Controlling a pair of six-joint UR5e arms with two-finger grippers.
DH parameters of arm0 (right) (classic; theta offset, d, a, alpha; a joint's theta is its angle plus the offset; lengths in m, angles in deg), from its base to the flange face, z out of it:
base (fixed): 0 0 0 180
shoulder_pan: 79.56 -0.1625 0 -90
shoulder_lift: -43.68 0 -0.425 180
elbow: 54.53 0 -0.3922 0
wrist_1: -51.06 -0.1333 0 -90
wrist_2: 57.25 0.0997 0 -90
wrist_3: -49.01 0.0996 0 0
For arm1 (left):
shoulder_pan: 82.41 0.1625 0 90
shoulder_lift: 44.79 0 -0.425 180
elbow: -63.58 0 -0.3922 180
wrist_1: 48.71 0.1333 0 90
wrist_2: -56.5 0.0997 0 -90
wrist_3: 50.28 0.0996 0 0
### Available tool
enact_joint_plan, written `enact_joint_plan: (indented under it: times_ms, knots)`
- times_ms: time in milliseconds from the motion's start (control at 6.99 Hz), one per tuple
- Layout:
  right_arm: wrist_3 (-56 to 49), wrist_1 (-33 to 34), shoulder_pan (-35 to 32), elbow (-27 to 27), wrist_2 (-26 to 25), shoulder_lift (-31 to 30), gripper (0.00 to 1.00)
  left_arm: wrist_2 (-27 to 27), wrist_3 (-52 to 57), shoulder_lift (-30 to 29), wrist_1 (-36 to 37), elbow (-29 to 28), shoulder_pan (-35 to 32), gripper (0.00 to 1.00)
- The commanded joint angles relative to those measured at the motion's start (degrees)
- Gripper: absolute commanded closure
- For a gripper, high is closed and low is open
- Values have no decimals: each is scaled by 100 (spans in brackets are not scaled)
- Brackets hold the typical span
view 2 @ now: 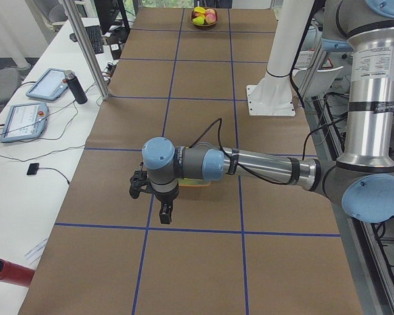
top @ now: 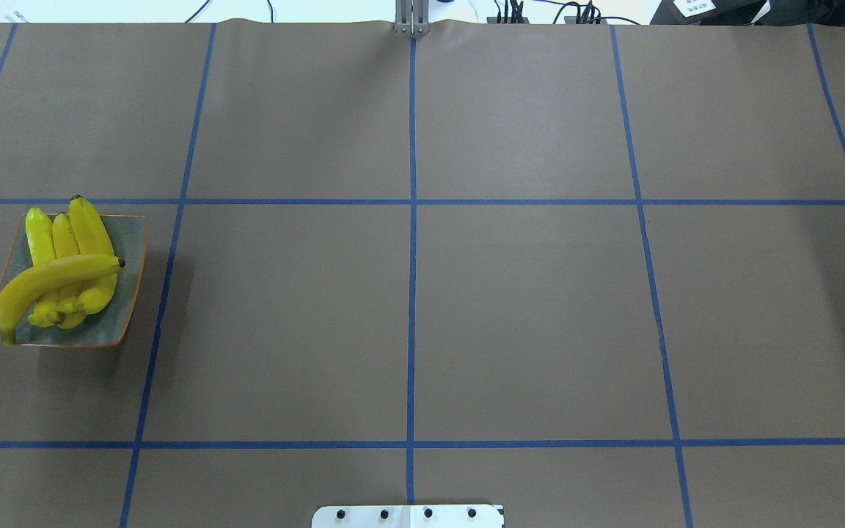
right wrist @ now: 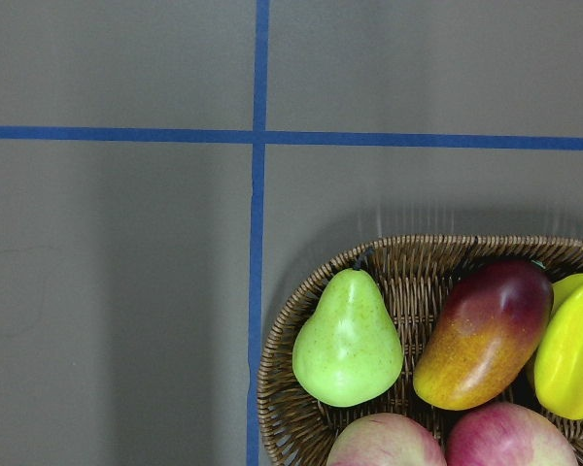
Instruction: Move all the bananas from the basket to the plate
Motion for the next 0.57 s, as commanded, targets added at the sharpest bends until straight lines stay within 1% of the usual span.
enact_joint_plan:
  times_ms: [0, 429]
  knots:
    - [187, 0, -67, 48, 135, 26, 0, 0, -8, 43, 7, -121, -7, 0]
    - [242, -9, -59, 57, 170, 17, 0, -9, 18, 157, 7, -96, -121, 0]
